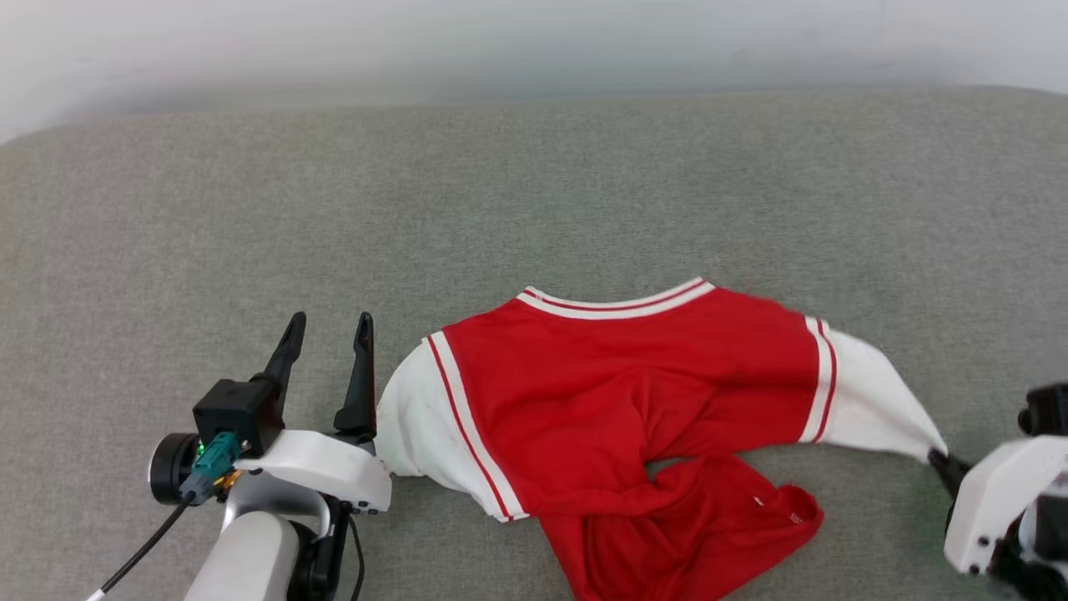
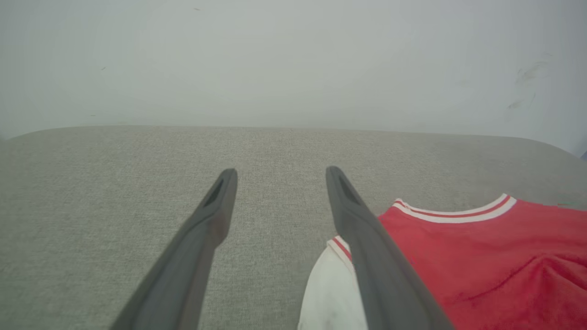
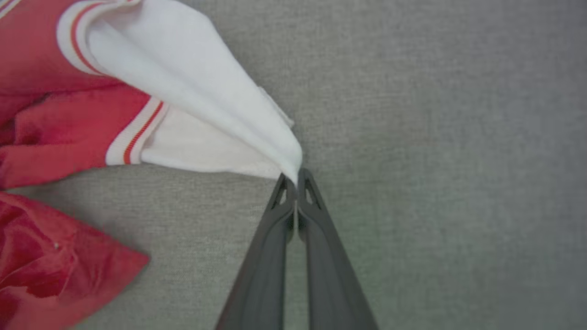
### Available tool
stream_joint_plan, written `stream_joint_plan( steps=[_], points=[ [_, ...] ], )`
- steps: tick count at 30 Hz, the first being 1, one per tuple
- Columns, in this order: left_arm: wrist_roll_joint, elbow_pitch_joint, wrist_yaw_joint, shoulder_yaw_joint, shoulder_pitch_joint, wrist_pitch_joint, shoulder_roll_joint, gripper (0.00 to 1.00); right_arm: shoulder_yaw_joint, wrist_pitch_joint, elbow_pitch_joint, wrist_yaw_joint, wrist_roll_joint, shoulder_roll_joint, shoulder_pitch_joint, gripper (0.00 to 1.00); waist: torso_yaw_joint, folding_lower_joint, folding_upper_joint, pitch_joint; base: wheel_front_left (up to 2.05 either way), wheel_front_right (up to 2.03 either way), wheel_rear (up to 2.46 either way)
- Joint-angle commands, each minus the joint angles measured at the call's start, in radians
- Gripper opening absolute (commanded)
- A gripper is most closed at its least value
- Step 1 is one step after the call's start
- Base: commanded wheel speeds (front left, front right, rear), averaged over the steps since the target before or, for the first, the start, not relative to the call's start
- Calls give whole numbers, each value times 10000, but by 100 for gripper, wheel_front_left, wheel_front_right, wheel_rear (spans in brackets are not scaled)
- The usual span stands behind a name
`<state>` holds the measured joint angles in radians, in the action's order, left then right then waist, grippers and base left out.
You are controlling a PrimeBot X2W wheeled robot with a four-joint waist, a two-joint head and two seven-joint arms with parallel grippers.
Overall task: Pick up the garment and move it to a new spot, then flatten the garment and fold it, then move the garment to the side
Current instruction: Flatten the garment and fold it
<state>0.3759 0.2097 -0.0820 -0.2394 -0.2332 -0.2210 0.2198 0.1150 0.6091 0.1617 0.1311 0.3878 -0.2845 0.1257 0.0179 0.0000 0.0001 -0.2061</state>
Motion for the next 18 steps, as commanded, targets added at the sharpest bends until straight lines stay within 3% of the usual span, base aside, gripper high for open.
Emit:
stream_joint_plan(
  steps=[1, 2, 18],
  points=[
    [54, -68, -62, 50, 120, 53, 97, 100, 163, -171, 118, -7, -128, 182, -153, 42, 81, 0, -1, 76, 0, 0, 0],
    [63, -88, -72, 59, 172, 95, 129, 100, 222, -348, 196, -7, -229, 310, -235, 100, 96, 0, -1, 116, 0, 0, 0],
    [369, -457, -208, 195, 935, 928, 697, 100, 282, -5503, -1143, -5, -1554, 1325, -766, 100, -24, 0, -1, 1171, 0, 0, 0]
  ],
)
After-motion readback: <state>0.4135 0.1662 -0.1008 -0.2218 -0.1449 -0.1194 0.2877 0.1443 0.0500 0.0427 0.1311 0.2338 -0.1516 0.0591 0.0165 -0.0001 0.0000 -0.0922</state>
